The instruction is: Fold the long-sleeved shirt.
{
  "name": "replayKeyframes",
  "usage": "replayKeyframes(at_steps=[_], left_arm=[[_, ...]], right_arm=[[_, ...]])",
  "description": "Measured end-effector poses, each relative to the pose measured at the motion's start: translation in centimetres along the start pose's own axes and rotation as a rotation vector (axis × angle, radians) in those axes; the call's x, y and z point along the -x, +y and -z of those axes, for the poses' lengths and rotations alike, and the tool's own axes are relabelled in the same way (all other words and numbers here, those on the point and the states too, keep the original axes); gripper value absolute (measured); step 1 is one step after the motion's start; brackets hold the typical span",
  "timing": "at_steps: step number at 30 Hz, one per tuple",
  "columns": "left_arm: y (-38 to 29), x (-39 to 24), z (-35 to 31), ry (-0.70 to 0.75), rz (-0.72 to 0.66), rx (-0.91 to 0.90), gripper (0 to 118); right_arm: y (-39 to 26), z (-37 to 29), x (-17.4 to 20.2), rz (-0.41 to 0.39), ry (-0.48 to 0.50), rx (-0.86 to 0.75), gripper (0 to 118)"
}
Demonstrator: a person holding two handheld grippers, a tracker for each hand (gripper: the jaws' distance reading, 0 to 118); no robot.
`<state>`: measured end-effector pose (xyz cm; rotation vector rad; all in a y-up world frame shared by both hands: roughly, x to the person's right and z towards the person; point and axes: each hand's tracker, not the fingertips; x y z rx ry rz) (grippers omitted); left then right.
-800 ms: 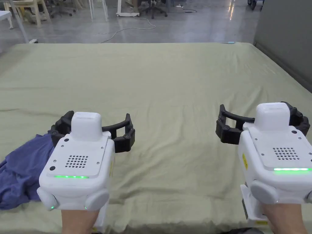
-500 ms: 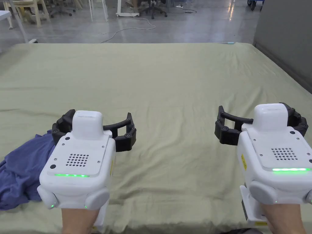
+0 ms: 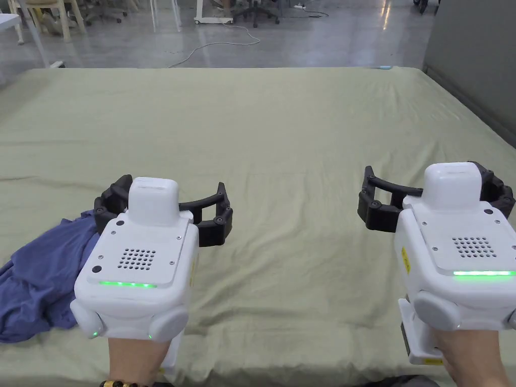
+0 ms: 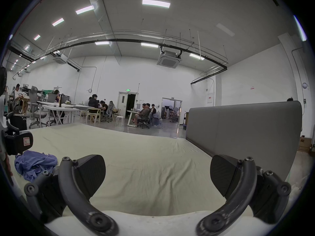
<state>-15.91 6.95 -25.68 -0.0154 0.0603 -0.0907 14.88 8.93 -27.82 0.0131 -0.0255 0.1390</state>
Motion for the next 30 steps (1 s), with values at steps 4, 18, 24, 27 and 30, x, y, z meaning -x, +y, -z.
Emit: replayKeyframes(at_steps=[4,18,24,27,30], left_arm=[[0.17,0.02,-0.01,-0.004,-0.013,-0.002,118],[0.14,0.01,-0.11,0.002,-0.009,-0.006,118],[0.39,0.21,-0.39,0.023,-0.031,-0.022,118],[0.33,0.17,-0.39,0.020,-0.024,-0.020,118],[0.29,0.16,-0.48,0.004,-0.021,-0.021,118]], right_arm=[[0.00,-0.05,0.22,-0.012,0.010,0.003,118],[-0.03,-0.22,0.13,-0.012,0.008,0.003,118],[-0.09,-0.18,0.10,0.000,0.007,0.007,118],[-0.17,-0.16,0.18,0.004,0.008,0.004,118],[-0.26,-0.15,0.28,-0.005,0.013,0.008,118]])
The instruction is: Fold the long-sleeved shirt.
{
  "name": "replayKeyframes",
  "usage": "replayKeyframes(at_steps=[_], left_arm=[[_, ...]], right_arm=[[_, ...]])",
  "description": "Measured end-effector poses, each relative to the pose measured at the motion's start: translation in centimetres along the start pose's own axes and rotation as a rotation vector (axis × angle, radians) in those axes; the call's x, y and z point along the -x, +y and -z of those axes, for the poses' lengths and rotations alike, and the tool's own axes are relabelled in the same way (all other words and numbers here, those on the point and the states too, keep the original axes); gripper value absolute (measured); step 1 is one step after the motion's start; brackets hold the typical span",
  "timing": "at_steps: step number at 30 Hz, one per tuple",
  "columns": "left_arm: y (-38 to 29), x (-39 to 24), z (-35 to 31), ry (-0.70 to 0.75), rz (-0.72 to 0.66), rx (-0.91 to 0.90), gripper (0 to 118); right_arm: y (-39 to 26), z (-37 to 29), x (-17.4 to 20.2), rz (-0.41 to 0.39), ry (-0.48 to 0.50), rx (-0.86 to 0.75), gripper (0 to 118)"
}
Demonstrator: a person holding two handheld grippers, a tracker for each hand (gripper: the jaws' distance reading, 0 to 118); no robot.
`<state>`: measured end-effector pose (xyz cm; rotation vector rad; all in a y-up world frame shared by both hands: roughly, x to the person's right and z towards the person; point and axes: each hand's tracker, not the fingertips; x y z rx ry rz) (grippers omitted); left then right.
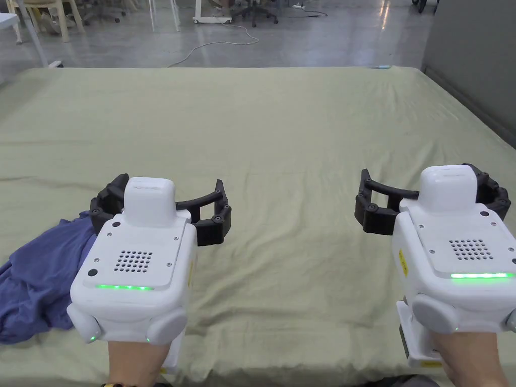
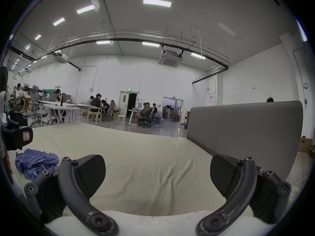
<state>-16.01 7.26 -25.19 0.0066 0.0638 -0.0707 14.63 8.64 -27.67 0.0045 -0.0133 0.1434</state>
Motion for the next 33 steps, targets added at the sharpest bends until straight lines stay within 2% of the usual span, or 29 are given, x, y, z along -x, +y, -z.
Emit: replayKeyframes(at_steps=[15,33], left_arm=[[-0.06,-0.31,0.08,-0.044,-0.011,0.010,118],[0.06,-0.10,-0.09,-0.008,-0.005,-0.005,118]], right_arm=[[-0.28,-0.31,-0.23,0.002,-0.009,0.003,118],[-0.25,-0.15,0.22,-0.006,0.006,0.005,118]])
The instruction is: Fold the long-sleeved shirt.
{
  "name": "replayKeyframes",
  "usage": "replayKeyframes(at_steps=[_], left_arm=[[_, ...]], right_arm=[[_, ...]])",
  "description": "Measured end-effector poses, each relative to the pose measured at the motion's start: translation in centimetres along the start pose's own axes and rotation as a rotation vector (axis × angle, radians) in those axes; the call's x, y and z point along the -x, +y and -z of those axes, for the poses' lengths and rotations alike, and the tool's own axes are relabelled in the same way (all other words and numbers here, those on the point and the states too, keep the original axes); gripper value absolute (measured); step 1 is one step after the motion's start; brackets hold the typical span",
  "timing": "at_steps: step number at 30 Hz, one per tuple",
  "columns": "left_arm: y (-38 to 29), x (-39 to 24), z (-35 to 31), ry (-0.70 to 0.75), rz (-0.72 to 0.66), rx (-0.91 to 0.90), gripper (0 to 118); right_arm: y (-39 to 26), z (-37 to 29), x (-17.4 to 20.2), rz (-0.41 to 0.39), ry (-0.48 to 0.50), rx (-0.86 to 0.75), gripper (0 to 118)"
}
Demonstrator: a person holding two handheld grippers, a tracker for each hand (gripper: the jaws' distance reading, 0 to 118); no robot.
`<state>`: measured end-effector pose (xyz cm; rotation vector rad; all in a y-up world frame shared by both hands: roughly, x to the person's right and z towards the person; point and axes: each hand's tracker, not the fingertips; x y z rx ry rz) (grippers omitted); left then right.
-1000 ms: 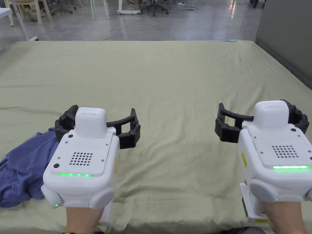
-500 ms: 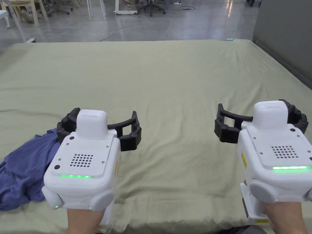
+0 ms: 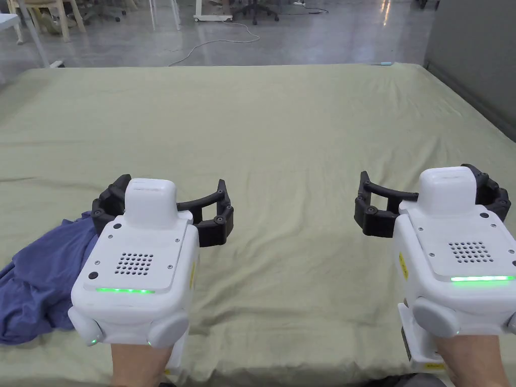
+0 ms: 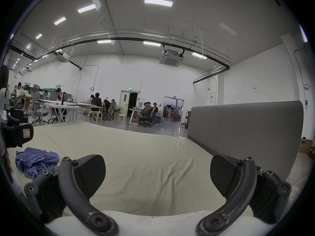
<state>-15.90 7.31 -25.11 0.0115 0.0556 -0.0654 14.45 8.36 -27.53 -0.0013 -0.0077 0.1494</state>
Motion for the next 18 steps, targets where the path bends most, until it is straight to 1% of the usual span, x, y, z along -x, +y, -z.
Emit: replayKeyframes(at_steps=[18], left_arm=[[-0.49,0.15,0.00,-0.019,-0.006,0.030,118]], right_arm=[[0.18,-0.33,-0.06,-0.004,-0.007,-0.001,118]])
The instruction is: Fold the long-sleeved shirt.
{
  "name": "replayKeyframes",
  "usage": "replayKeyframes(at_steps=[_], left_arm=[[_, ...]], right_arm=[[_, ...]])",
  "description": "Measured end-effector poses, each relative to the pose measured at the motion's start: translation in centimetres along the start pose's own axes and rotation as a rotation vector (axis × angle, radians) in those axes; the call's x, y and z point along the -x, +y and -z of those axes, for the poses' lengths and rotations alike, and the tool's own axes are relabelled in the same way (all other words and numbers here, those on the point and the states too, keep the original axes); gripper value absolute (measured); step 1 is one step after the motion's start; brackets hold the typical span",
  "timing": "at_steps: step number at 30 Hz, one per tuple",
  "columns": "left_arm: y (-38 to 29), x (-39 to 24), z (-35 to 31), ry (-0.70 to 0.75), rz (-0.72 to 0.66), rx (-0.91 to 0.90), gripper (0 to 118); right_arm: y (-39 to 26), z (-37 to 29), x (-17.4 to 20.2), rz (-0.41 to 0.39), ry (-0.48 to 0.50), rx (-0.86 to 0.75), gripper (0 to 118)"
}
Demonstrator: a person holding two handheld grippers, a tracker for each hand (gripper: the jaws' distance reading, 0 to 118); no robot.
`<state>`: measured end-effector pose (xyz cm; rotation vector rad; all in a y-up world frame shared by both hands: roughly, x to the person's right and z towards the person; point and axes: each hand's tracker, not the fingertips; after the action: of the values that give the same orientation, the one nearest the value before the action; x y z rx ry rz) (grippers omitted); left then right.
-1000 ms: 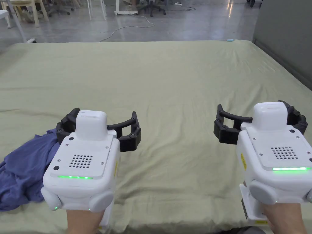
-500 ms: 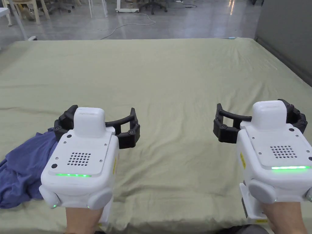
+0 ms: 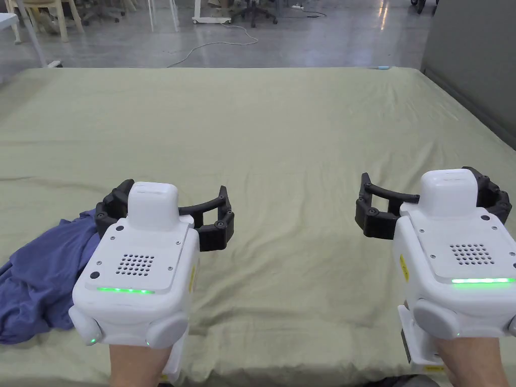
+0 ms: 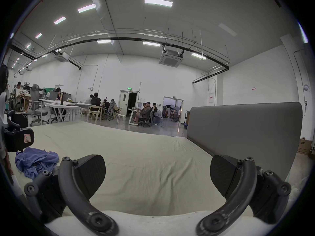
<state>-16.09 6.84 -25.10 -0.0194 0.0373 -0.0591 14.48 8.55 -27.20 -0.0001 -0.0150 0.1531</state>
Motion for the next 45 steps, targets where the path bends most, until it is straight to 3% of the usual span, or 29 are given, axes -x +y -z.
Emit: replayKeyframes(at_steps=[23,24,25,26,27,28,30,37,45], left_arm=[[0.2,-0.2,0.1,0.012,0.011,0.003,117],[0.4,-0.4,-0.1,0.023,0.011,0.018,105],[0.5,-0.5,-0.3,0.032,0.002,0.027,39],[0.6,-0.7,-0.4,0.077,-0.010,0.009,0],[0.6,-0.8,-0.1,0.120,0.001,0.032,0],[0.8,-0.6,-0.3,0.133,-0.001,0.044,0],[1.2,0.3,-0.4,0.046,-0.058,0.052,0],[0.8,1.5,-0.9,0.126,-0.009,0.047,0],[1.2,10.2,-5.6,0.441,-0.044,0.084,0]], right_arm=[[0.2,0.2,-0.7,0.017,-0.026,0.004,118],[0.2,0.2,-0.7,0.009,-0.036,0.027,107],[0.3,0.3,-0.7,0.010,-0.034,0.060,60],[0.3,0.3,-0.7,0.013,-0.016,0.057,2],[0.2,0.5,-0.6,-0.003,-0.034,0.059,0],[0.3,0.3,-0.5,-0.073,-0.119,0.044,0],[0.3,0.2,-0.6,-0.024,-0.052,0.047,0],[1.1,0.6,1.5,0.015,-0.003,0.036,0],[2.3,2.4,12.4,0.058,0.301,-0.007,0]])
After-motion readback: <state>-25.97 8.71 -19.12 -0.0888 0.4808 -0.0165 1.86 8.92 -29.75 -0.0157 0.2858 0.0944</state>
